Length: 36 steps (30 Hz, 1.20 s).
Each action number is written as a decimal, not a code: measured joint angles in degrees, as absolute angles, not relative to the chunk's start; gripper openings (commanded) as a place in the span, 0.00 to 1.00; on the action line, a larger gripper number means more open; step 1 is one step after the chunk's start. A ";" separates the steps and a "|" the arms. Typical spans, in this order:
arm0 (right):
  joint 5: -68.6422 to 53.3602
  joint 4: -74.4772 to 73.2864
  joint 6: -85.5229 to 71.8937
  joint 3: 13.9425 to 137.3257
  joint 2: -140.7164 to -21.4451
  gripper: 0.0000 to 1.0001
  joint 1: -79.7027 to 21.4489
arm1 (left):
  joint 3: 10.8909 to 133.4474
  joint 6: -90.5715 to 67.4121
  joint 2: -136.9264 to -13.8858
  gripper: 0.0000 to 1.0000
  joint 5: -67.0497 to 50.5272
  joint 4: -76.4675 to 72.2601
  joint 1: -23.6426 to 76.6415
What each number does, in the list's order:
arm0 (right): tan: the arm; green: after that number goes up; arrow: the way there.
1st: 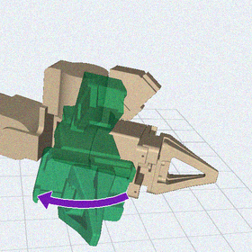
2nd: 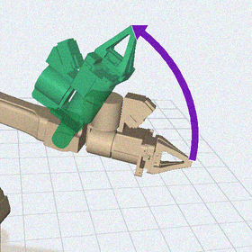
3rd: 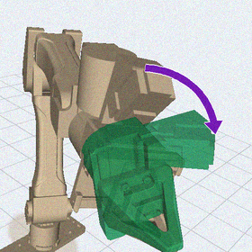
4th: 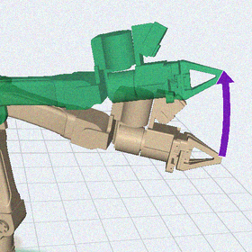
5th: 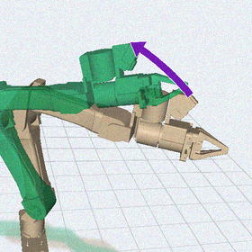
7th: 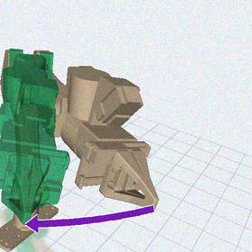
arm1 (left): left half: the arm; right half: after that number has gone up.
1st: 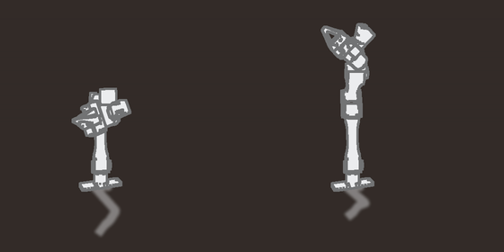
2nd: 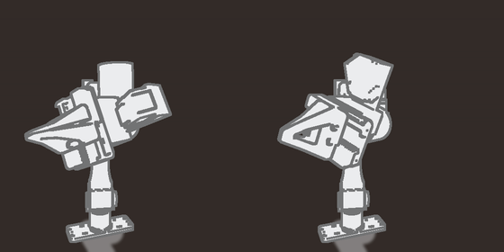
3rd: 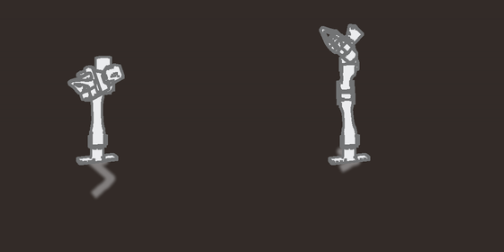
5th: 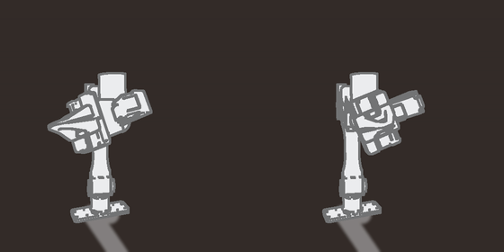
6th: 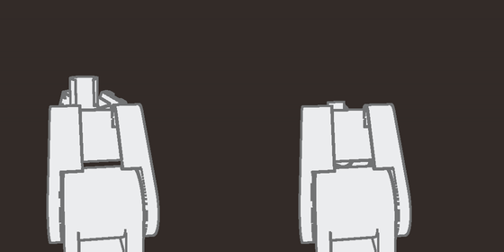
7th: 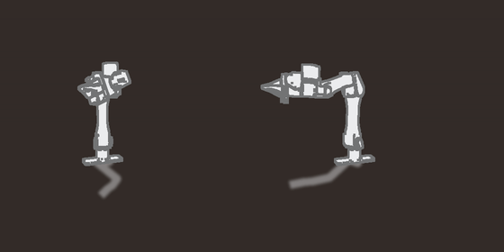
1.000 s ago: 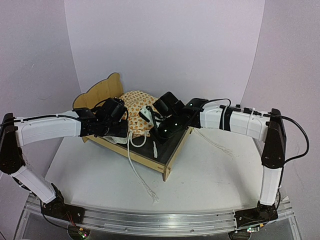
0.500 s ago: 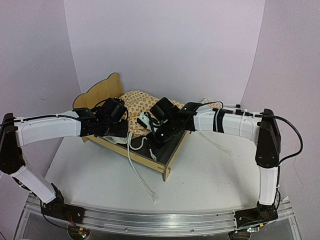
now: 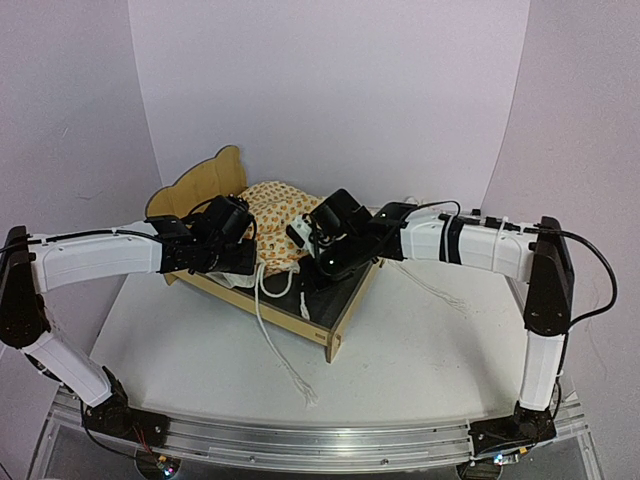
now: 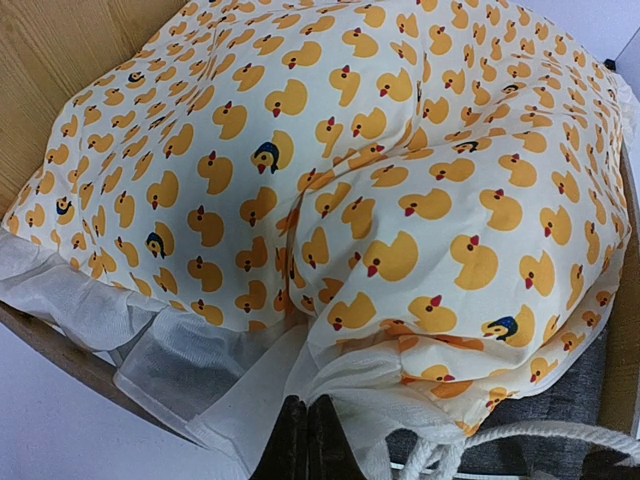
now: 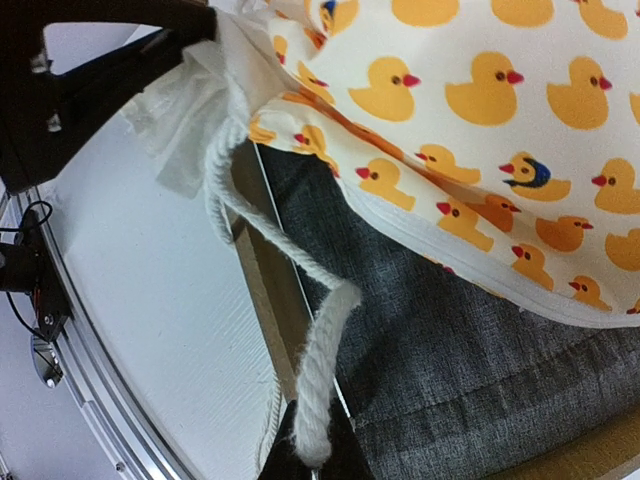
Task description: Set up the pet bed
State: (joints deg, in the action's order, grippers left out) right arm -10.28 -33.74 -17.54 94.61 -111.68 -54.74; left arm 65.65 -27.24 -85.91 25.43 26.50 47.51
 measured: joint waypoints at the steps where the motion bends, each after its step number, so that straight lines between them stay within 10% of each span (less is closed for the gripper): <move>1: -10.37 -33.67 -18.13 94.15 -111.68 0.00 -54.61 | 65.65 -27.27 -85.91 0.00 25.45 26.50 47.51; 28: -11.44 -31.05 -20.10 90.00 -116.36 0.00 -56.40 | 65.54 -27.29 -83.72 0.00 22.44 26.41 47.40; 36: -9.96 -37.63 -24.86 92.29 -116.36 0.40 -56.29 | 63.94 -27.20 -81.73 0.00 17.21 25.04 47.40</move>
State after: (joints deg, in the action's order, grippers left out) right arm -9.96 -37.63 -24.86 92.29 -116.36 -56.29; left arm 63.94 -27.20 -81.73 17.21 25.04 47.40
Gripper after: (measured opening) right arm 0.314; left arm 0.010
